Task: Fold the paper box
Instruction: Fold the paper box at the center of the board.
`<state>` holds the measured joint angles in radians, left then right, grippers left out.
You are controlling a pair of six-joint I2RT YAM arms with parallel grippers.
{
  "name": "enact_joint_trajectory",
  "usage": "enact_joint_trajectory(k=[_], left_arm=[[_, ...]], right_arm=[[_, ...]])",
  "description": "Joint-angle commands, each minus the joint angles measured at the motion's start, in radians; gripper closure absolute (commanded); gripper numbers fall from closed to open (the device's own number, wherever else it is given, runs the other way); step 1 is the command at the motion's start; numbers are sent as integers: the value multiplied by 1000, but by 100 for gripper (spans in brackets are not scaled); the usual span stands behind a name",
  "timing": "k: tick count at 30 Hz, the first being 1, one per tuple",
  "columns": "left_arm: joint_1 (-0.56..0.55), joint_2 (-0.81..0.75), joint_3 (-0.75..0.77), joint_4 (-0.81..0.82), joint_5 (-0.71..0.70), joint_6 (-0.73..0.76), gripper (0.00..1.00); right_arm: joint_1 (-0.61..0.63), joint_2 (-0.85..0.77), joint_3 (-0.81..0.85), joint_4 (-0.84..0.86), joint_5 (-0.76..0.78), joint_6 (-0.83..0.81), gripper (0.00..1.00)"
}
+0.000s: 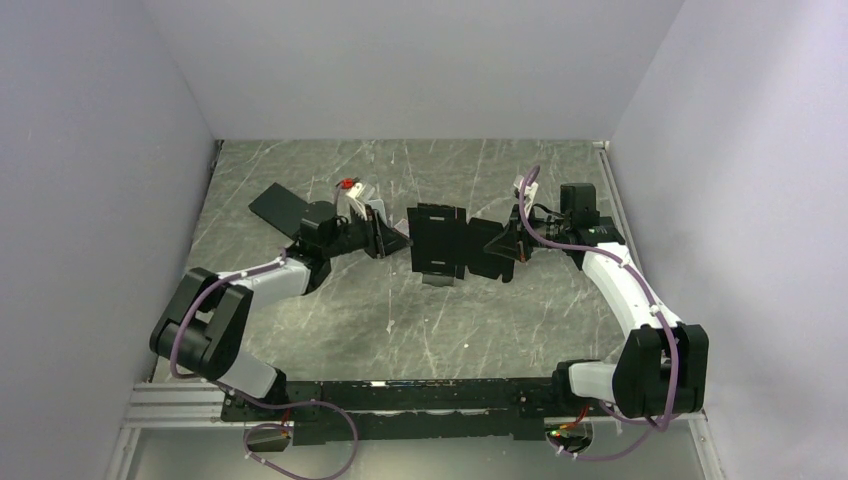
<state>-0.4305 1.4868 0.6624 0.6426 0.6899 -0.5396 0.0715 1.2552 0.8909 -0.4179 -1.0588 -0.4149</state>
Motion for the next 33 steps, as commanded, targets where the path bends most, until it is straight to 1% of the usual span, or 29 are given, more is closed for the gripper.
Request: enact_joint_trajectory(k=[1, 5, 8, 12, 16, 18, 20, 24, 26, 28, 32, 33], left_arm=[[3, 30, 48, 117, 36, -93, 72], [-7, 38, 80, 55, -24, -115, 78], [-28, 28, 91, 17, -59, -89, 78], [-44, 32, 97, 5, -62, -67, 77], [-44, 18, 89, -30, -82, -23, 69], [-35, -2, 88, -66, -94, 5, 67], [-19, -14, 89, -88, -72, 26, 65], [6, -15, 88, -73, -30, 28, 60], [13, -16, 87, -66, -40, 17, 57], [20, -16, 79, -22, -25, 4, 54], [22, -20, 41, 119, 11, -43, 42], [22, -20, 33, 149, 24, -51, 41]], right_arm=[[-5, -13, 24, 46, -23, 12, 100], [-5, -11, 16, 69, -16, 38, 100], [-5, -8, 14, 77, -11, 50, 100], [-4, -4, 12, 87, -7, 63, 100], [-4, -5, 15, 81, -10, 61, 100], [-5, -5, 18, 72, -15, 53, 100], [-4, -6, 19, 63, -29, 42, 100], [-4, -6, 19, 56, -54, 32, 100], [-4, -4, 18, 57, -60, 35, 100], [-4, -3, 16, 60, -65, 37, 100], [-4, 3, 14, 66, -73, 45, 100], [-3, 4, 14, 67, -75, 46, 100]])
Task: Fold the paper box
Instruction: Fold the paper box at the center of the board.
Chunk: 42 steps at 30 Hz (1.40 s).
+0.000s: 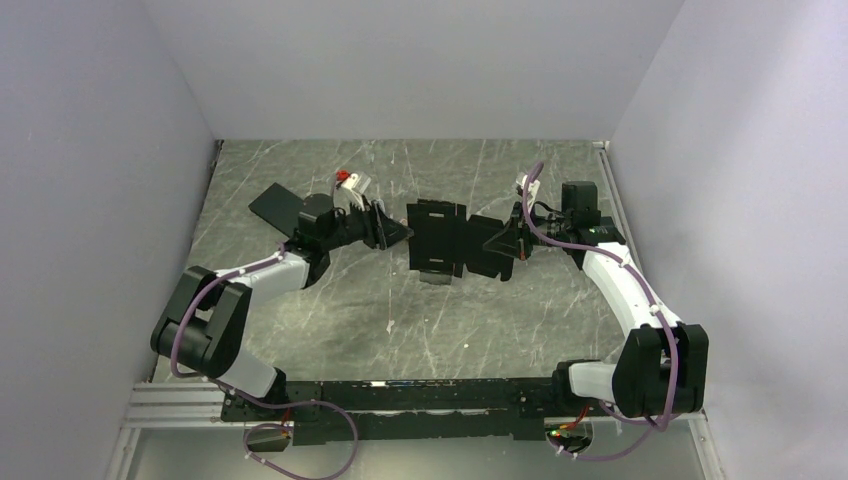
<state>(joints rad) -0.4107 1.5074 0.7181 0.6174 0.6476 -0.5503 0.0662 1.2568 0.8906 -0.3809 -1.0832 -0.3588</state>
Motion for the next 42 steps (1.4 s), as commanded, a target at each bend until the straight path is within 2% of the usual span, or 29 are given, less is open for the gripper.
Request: enact_joint_trajectory(k=[1, 5, 10, 12, 14, 19, 20, 26, 31, 34, 42], left_arm=[[3, -40, -31, 196, 76, -44, 41], [3, -27, -31, 223, 94, -52, 40], [3, 6, -21, 256, 85, -105, 50], [3, 19, -12, 259, 86, -128, 58], [3, 29, 0, 245, 81, -149, 72], [-7, 30, 39, 120, 23, -170, 98], [-11, 26, 46, 81, -2, -172, 100], [-113, -15, 122, -201, -282, -133, 100], [-208, -6, 191, -328, -455, -102, 100], [-228, 9, 198, -321, -469, -111, 100], [-229, 41, 177, -233, -398, -150, 100]], right_arm=[[1, 5, 14, 30, -53, -9, 100], [3, 11, 14, 30, -66, -6, 100], [5, 13, 11, 36, -73, 1, 100], [5, 14, 10, 43, -67, 10, 100], [4, 15, 6, 56, -55, 26, 100], [8, 13, -4, 91, -36, 70, 100], [12, 14, -7, 100, -33, 80, 100], [53, 19, -44, 204, 11, 203, 100], [89, 42, -63, 282, 60, 294, 100], [100, 55, -67, 302, 105, 330, 100], [109, 75, -61, 292, 244, 327, 100]])
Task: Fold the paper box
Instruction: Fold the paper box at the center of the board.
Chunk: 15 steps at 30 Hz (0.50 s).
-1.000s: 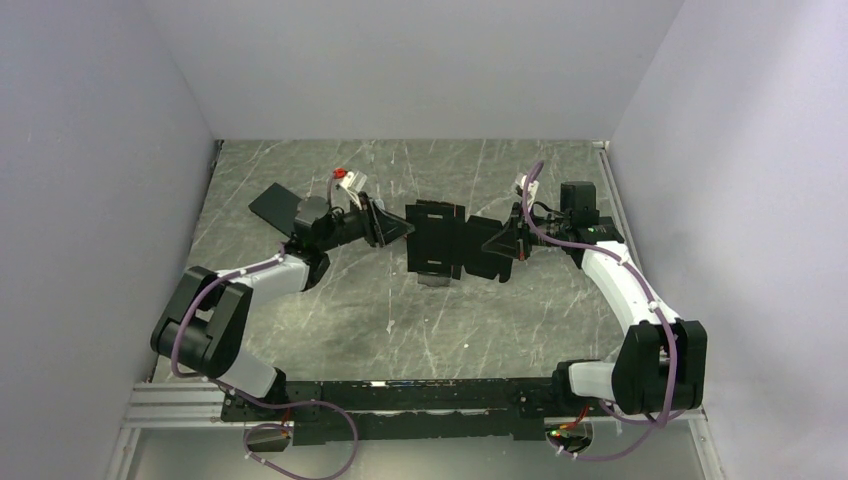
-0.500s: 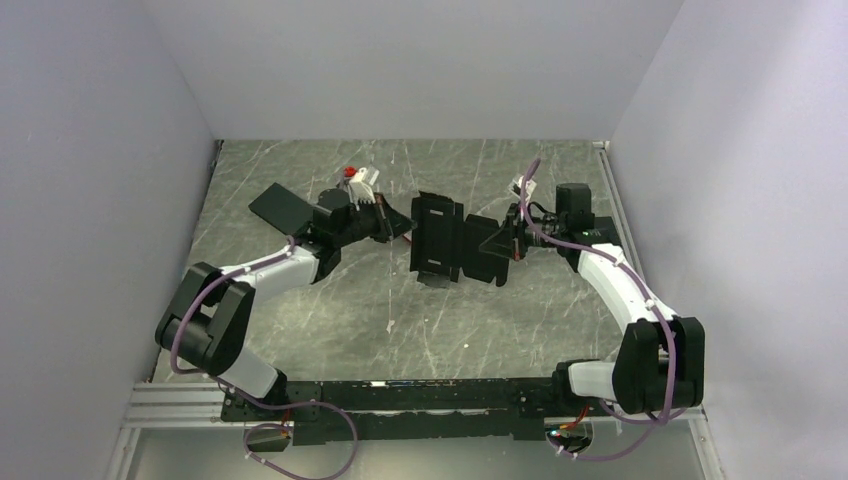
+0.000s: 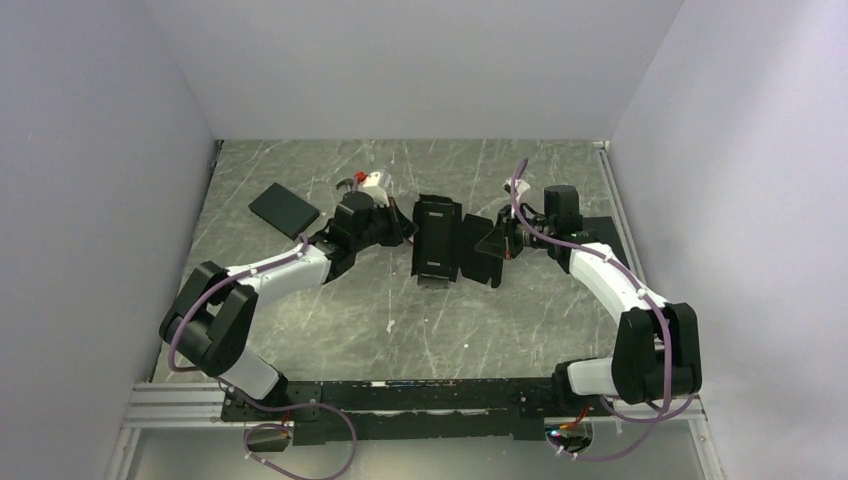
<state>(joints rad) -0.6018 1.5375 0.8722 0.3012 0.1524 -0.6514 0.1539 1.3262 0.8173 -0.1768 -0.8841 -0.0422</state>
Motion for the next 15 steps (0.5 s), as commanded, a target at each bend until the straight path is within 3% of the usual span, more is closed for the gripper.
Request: enact_joint_trajectory(k=[1, 10, 15], left_arm=[[-37, 13, 18, 98, 106, -51, 100], [-23, 48, -10, 182, 183, -97, 99], [-23, 64, -15, 205, 181, -120, 100]], right_arm=[[20, 7, 13, 87, 52, 7, 100], [22, 13, 5, 100, 75, 8, 100], [30, 11, -1, 120, -10, 25, 100]])
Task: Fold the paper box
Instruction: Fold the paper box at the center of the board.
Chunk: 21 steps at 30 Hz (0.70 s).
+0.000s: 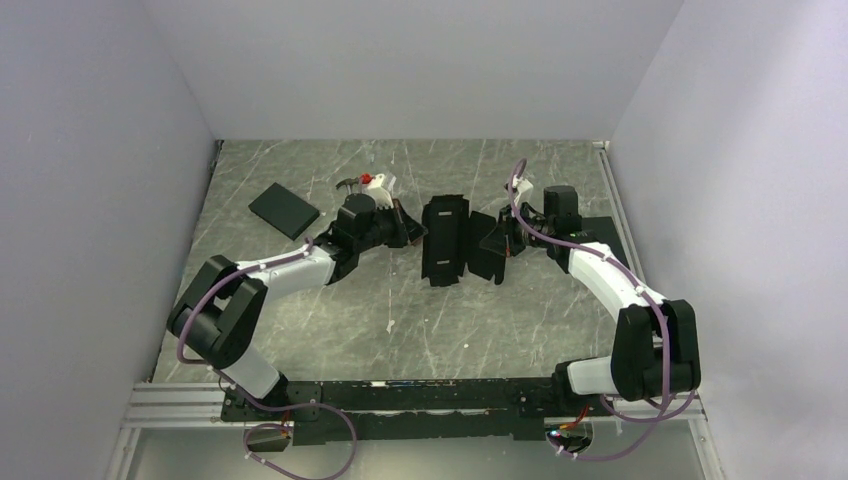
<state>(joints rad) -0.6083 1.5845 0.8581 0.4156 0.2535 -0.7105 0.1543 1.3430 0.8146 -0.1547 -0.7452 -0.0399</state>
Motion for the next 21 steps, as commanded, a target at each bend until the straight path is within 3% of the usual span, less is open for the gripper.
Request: enact_joint_trajectory(k=[1, 9, 21], left_arm=[[-16, 20, -1, 92, 78, -65, 100], [-17, 19, -8, 62, 35, -45, 100], [-16, -20, -28, 26, -21, 16, 100]], right_arm=[[36, -8, -1, 104, -167, 24, 98], [59, -1, 10, 89, -284, 4, 77], [59, -1, 37, -3, -503, -95, 37]])
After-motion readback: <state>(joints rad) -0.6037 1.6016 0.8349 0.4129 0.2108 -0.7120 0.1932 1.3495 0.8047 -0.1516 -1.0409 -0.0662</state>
